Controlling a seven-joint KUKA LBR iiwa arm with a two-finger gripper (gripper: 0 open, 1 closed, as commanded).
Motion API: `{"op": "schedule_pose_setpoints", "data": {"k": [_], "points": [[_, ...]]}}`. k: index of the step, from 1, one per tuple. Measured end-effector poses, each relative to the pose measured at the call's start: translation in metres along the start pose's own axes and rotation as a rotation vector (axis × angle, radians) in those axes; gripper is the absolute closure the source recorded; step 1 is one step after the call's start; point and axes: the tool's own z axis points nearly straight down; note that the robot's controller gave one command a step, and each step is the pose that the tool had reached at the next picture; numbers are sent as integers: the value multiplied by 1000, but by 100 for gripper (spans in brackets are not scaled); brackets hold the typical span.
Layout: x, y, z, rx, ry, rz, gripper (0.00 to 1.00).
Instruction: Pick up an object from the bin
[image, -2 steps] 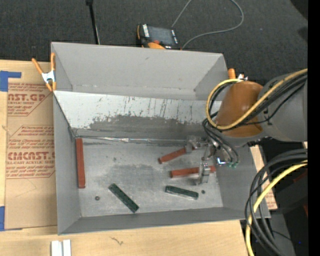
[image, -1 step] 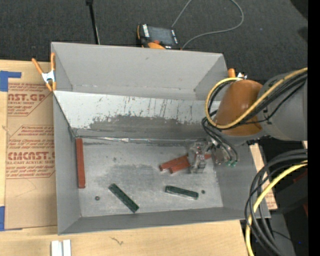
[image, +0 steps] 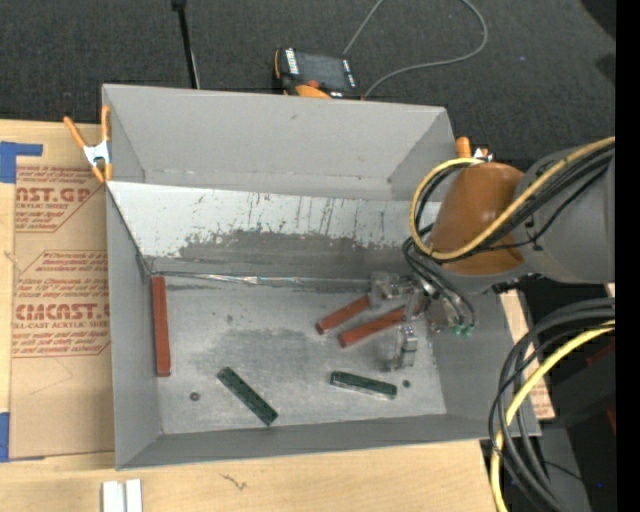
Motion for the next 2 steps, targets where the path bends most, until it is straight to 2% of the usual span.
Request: {"op": "schedule_pose_setpoints", "data": {"k": [1,2], "points": [[-3,-1,-3,2,-10,0,100],[0,0,0,0,0,0,0]]}}
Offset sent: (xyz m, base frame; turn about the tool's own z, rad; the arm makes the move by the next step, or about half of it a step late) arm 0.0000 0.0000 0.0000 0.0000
